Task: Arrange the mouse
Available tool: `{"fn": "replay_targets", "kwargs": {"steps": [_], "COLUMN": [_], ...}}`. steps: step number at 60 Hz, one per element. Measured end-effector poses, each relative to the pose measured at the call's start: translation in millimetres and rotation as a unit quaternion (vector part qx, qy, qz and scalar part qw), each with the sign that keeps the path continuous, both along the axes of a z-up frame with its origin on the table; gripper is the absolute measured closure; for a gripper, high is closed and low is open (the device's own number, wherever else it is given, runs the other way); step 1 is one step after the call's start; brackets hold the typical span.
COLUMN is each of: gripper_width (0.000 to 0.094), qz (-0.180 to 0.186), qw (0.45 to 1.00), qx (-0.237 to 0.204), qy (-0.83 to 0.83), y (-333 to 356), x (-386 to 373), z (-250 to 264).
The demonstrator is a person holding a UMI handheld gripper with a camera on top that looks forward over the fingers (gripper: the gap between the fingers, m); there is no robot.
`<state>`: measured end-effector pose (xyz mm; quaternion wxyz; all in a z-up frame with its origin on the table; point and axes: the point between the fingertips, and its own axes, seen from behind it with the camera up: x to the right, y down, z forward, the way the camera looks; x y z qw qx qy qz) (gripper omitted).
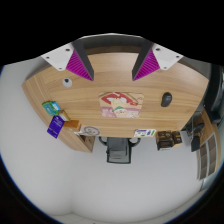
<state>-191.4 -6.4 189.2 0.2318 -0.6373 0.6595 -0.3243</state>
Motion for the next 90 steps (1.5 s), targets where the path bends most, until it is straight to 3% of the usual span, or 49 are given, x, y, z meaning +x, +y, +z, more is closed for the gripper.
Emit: {"fn": "replay_targets", "kwargs": {"steps": [28, 62, 73, 90], "gripper_width": [0.0076, 0.0075, 0.0077, 0.0077], "qz": [-0.002, 0.097, 0.103, 0.098], "qw": [1.000, 0.994, 0.992, 0.993], "qx": [0.003, 0.045, 0.066, 0.050], "qy": [0.003, -0.023, -0.038, -0.036], "y": [5.7, 198.8, 253.0, 290.4], "x": [11.5, 40.1, 70.1, 120.4], "z": [-11.6, -37.3, -60.9, -110.2]}}
